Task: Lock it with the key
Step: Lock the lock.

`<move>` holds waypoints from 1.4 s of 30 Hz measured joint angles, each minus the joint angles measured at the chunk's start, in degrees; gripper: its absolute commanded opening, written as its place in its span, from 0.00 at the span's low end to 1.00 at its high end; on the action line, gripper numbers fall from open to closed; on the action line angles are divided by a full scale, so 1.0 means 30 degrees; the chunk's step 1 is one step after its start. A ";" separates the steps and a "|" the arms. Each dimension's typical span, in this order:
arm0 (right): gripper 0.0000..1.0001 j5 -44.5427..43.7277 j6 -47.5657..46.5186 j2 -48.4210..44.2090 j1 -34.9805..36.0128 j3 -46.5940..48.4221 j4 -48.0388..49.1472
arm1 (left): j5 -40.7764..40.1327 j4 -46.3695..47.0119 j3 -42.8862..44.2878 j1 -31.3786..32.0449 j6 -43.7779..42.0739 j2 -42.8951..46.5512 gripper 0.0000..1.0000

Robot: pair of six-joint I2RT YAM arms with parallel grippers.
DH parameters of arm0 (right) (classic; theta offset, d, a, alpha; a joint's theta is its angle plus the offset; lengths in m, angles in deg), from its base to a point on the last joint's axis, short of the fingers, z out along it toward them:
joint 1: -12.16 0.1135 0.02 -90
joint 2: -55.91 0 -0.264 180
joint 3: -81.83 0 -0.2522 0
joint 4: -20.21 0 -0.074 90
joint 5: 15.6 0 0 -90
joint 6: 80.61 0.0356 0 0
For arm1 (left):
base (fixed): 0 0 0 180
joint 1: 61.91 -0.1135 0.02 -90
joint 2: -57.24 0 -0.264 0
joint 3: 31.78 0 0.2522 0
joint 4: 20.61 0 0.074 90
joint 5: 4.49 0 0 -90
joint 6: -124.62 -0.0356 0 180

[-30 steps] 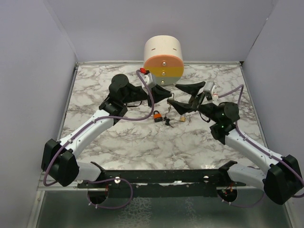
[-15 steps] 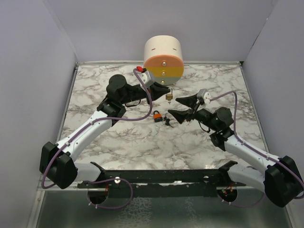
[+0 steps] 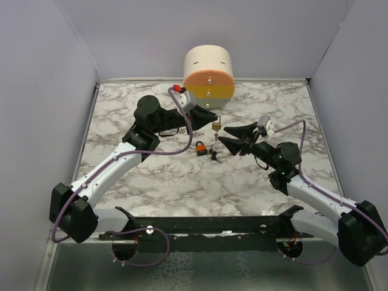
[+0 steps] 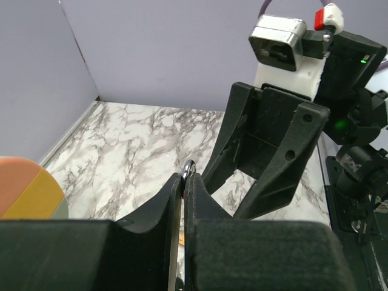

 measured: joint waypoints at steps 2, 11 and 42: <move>0.42 0.0015 0.0197 0.0277 0.0000 0.0000 0.0444 | 0.0248 0.0000 0.0000 0.0000 0.0117 0.0051 0.00; 0.40 0.0248 0.0831 0.1464 0.0000 0.0102 0.1552 | 0.0918 0.0007 0.0000 0.0000 0.0401 0.0138 0.00; 0.08 0.1239 0.2098 0.2477 0.0000 0.0678 0.3067 | 0.1413 0.0481 0.0000 0.0000 0.0976 0.0095 0.00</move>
